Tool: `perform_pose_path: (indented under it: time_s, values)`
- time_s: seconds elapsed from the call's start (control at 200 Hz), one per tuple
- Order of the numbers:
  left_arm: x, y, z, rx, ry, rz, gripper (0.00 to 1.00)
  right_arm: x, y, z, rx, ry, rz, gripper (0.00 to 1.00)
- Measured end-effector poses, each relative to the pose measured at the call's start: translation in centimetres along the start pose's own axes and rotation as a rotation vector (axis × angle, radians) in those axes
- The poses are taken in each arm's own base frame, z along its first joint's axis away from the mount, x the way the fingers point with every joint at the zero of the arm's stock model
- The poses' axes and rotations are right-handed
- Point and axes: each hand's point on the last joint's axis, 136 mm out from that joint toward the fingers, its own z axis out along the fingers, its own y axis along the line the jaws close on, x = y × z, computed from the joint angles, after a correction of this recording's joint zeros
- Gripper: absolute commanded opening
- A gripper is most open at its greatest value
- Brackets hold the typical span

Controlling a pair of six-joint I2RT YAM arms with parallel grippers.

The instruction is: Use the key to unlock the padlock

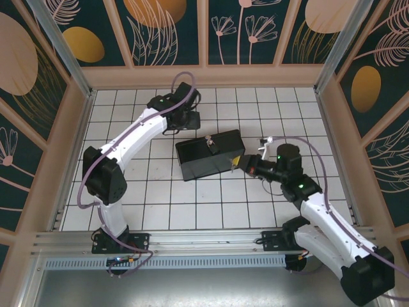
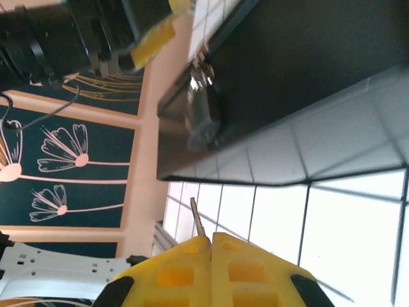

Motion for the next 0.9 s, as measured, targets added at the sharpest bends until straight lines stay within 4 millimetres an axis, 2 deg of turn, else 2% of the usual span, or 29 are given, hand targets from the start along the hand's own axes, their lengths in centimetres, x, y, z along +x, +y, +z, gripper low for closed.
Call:
perform_pose_path:
  time_s: [0.075, 0.155, 0.34, 0.631, 0.716, 0.901]
  values:
    - [0.3, 0.1, 1.0, 0.052, 0.026, 0.018, 0.67, 1.2, -0.5, 1.3, 0.004, 0.013, 0.035, 0.0]
    - [0.6, -0.9, 1.5, 0.12, 0.038, 0.045, 0.66, 1.6, -0.6, 2.6, 0.004, 0.01, 0.054, 0.0]
    - [1.9, -2.5, 1.6, 0.227, 0.07, 0.089, 0.63, -0.1, -0.6, 4.4, -0.009, -0.069, 0.075, 0.0]
    - [3.4, -3.6, 0.3, 0.352, 0.105, 0.044, 0.62, -0.9, -0.5, 3.9, -0.018, -0.128, 0.096, 0.0]
    - [4.6, -3.6, 0.4, 0.383, 0.13, -0.006, 0.61, -0.9, 0.0, 3.2, -0.04, -0.144, 0.097, 0.0]
    - [5.5, -3.3, 0.2, 0.412, 0.138, -0.094, 0.6, -1.3, 1.1, 2.2, -0.08, -0.173, 0.091, 0.0]
